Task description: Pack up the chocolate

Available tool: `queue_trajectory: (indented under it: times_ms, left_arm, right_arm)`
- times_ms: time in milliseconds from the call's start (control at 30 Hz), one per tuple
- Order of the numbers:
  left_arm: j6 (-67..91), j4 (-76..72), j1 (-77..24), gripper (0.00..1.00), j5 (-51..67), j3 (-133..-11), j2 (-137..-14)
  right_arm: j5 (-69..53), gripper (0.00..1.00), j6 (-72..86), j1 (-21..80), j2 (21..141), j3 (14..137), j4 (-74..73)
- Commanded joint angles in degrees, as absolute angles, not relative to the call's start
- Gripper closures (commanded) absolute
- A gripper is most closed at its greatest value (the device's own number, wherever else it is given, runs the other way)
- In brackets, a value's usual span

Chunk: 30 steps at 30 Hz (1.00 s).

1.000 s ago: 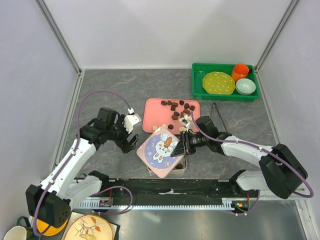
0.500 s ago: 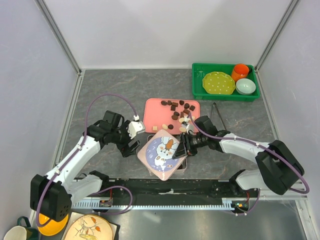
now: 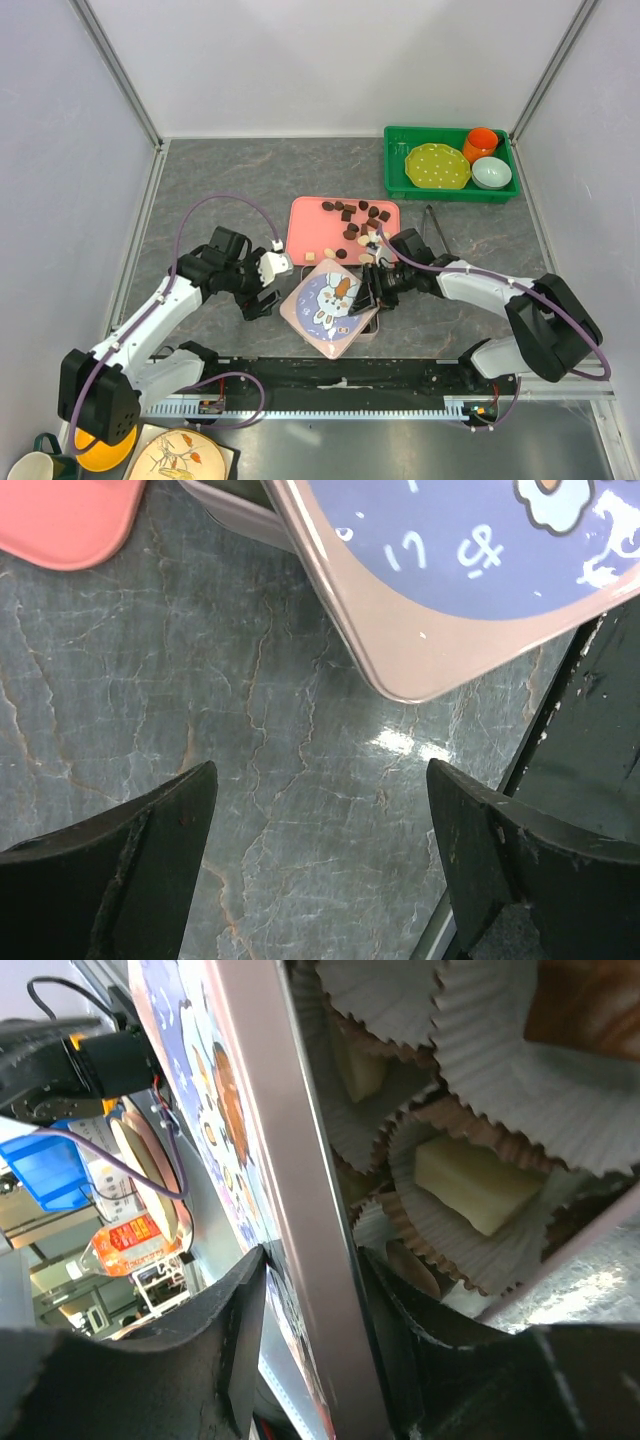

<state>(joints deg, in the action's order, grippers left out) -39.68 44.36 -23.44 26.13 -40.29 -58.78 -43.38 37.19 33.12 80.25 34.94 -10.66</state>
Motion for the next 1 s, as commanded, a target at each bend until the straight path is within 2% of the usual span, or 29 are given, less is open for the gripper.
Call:
queue_trajectory:
  times_ms: [0,167,333,467,667,967]
  left_arm:
    - [-41.8,42.8,-24.3,0.08,27.7,-39.4,-58.9]
    - [-40.4,39.6,-26.1,0.08,25.8,-38.1,-59.2]
    - [-38.8,36.7,-27.0,0.06,25.2,-37.4,-59.9]
    - [-37.3,31.5,-28.6,0.06,22.9,-35.8,-62.3]
    - [-36.1,28.3,-31.1,0.06,19.9,-35.2,-67.1]
    - [-35.4,27.1,-31.4,0.06,20.0,-35.2,-66.9]
  right_arm:
    - [-38.3,0.52,35.6,32.1,81.2,37.8,-12.6]
    - [-38.6,0.51,36.3,32.0,81.4,40.0,-12.6]
    - [-38.5,0.45,36.5,31.6,81.7,40.3,-13.2]
    - [-38.6,0.36,36.6,31.2,81.5,40.4,-13.3]
    - [-37.4,0.36,35.1,30.9,81.1,41.3,-15.5]
    - [-35.5,0.38,31.3,30.2,80.0,44.3,-21.0]
